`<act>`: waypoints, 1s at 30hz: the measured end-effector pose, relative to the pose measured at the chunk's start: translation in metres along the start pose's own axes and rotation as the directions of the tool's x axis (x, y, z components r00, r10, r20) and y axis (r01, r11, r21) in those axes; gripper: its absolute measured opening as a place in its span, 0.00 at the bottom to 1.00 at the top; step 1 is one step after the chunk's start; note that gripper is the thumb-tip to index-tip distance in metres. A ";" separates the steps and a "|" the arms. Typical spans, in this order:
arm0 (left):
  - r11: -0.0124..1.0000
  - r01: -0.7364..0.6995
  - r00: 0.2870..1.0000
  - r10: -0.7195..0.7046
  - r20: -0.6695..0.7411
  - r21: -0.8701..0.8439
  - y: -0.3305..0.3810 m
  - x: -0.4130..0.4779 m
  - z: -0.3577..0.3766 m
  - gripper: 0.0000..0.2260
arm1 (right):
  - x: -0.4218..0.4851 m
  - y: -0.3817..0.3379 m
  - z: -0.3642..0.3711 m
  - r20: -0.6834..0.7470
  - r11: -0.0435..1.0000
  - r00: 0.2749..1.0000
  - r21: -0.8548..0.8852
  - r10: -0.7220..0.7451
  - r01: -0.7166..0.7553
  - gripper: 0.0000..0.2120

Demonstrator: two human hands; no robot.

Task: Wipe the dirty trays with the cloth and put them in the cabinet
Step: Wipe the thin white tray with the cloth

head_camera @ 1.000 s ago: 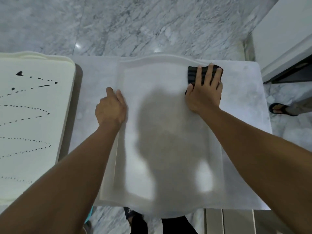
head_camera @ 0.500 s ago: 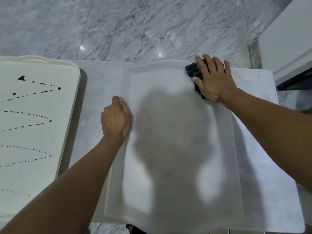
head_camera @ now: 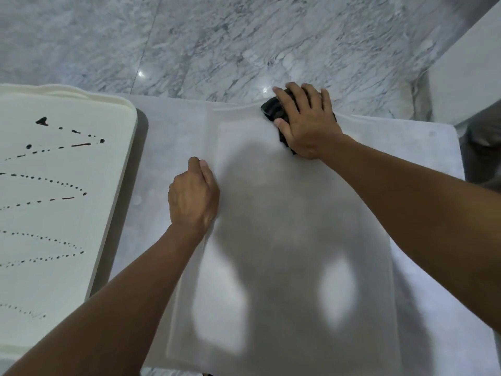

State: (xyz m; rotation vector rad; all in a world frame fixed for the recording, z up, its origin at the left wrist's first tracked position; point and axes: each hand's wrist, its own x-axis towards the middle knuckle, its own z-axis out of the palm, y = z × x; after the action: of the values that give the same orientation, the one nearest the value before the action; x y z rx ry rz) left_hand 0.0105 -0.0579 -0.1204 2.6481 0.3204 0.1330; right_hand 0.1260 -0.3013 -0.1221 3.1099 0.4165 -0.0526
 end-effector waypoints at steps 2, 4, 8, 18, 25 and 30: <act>1.000 0.003 1.000 -0.003 0.001 0.000 0.001 0.000 -0.001 0.14 | 0.009 -0.011 -0.001 0.015 0.998 0.998 0.021 -0.055 0.054 0.30; 1.000 0.005 1.000 -0.005 0.005 -0.001 0.002 0.000 -0.002 0.14 | 0.018 -0.024 -0.002 0.021 0.992 0.993 0.038 -0.119 0.118 0.30; 1.000 0.029 1.000 -0.029 0.008 -0.011 0.000 0.001 -0.003 0.15 | 0.032 -0.069 -0.001 0.016 0.967 0.968 0.046 -0.251 0.250 0.29; 0.989 0.060 0.998 -0.058 0.017 -0.135 -0.005 0.002 -0.003 0.12 | 0.024 -0.105 -0.004 -0.014 0.960 0.966 0.111 -0.257 0.257 0.33; 0.963 0.040 0.988 0.001 0.154 -0.266 -0.014 0.006 -0.015 0.14 | -0.004 -0.133 -0.001 -0.027 0.940 0.981 0.280 -0.194 0.194 0.35; 0.934 0.113 0.916 0.035 0.401 -0.339 -0.022 0.025 -0.032 0.14 | -0.033 -0.149 0.000 0.002 0.934 0.989 0.331 -0.145 0.136 0.34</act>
State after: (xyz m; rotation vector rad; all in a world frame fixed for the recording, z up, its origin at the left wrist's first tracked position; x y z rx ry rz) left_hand 0.0254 -0.0187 -0.1012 2.2343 0.1881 -0.3360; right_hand 0.0550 -0.1665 -0.1207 3.3940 0.6988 -0.1827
